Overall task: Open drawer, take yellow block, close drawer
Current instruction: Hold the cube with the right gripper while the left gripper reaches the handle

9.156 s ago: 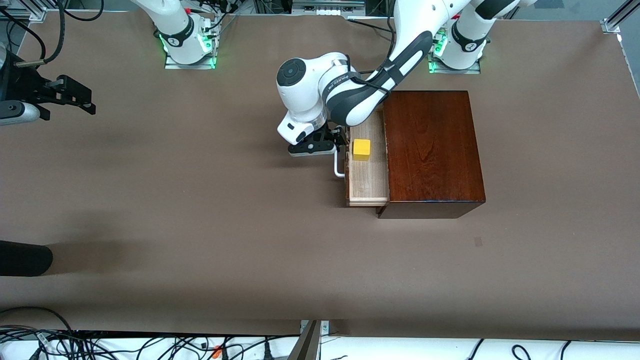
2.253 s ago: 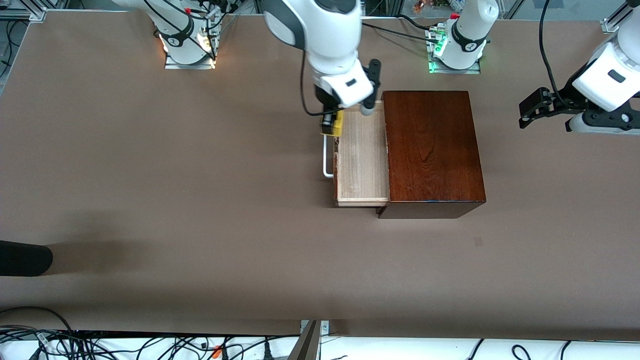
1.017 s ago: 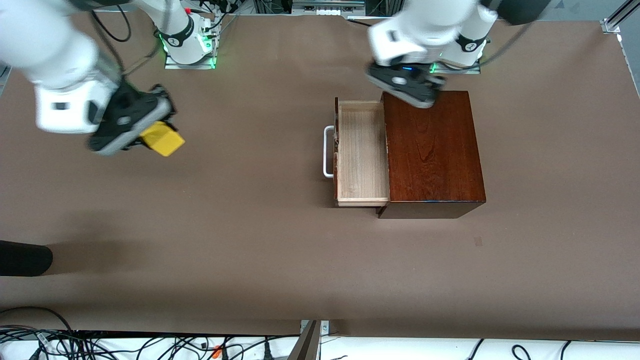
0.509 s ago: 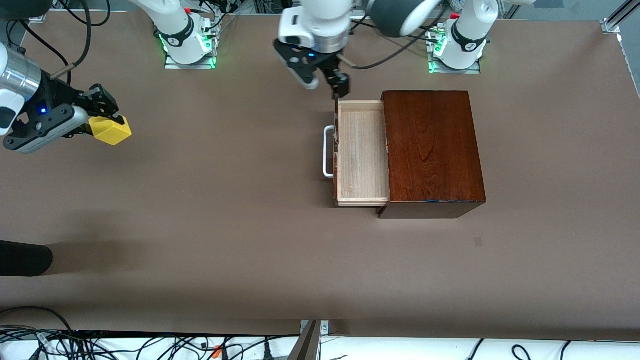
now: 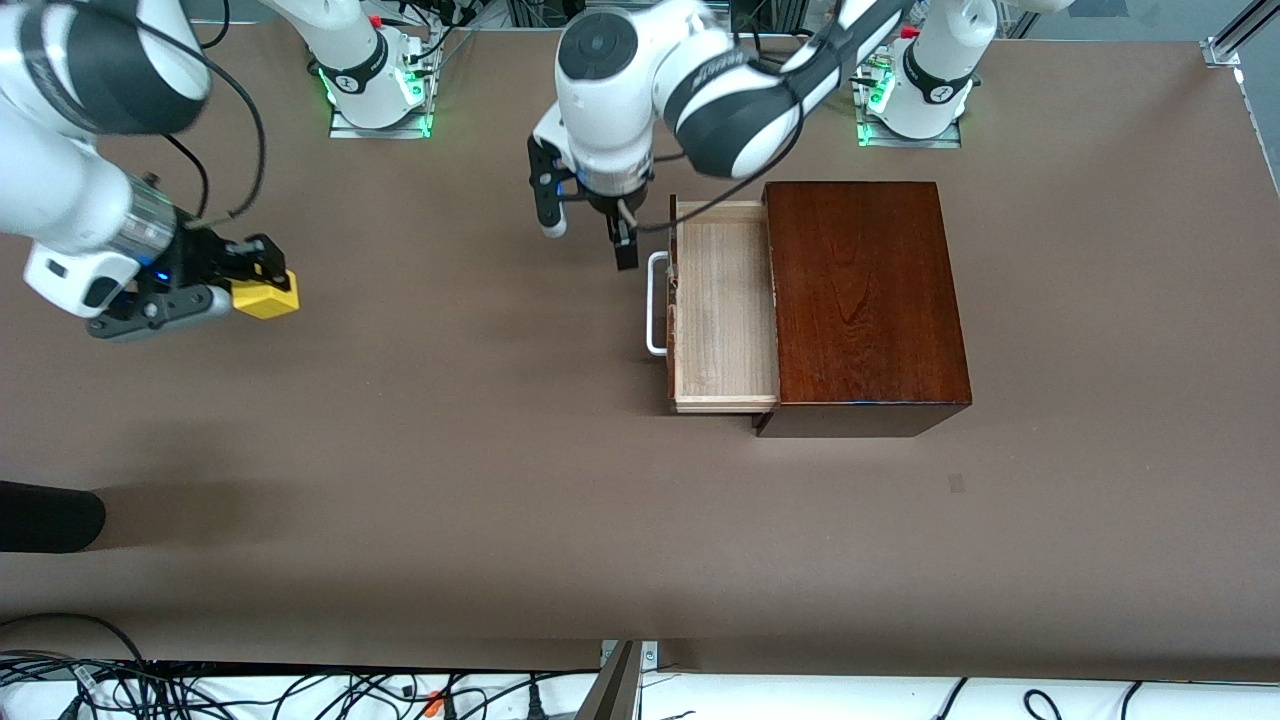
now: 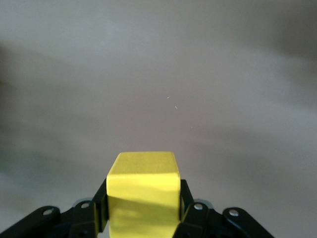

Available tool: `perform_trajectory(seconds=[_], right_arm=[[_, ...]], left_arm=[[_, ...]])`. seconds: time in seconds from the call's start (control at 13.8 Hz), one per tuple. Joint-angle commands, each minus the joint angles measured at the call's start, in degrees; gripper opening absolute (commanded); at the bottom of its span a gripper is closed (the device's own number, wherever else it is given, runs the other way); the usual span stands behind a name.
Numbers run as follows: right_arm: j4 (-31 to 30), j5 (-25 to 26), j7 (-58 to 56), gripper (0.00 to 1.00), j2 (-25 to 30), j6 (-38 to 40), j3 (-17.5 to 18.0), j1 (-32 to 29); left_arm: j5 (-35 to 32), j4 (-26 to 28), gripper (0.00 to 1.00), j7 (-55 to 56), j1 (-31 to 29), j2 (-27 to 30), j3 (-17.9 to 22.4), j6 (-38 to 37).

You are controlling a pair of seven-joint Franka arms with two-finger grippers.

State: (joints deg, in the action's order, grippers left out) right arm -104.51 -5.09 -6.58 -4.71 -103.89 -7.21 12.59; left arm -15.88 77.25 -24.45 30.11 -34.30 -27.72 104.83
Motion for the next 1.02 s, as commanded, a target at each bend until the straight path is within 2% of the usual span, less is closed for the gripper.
perform_trajectory(seconds=[0.0, 0.36, 0.94], right_arm=[[-3.50, 2.09, 6.39, 0.12, -0.64, -3.77, 2.90, -1.86], [-5.53, 5.25, 9.13, 0.11, -6.70, -10.54, 2.90, -1.95], [-4.74, 6.93, 7.90, 0.11, -18.48, -21.87, 2.90, -1.95]], left_arm=[[-5.99, -2.72, 1.00, -5.86, 0.74, -4.63, -0.05, 0.29], [-10.04, -1.84, 1.00, -5.35, 0.92, -7.44, 0.30, 0.81], [-10.40, -0.52, 1.00, -5.69, -1.89, -6.22, 0.74, -4.63]])
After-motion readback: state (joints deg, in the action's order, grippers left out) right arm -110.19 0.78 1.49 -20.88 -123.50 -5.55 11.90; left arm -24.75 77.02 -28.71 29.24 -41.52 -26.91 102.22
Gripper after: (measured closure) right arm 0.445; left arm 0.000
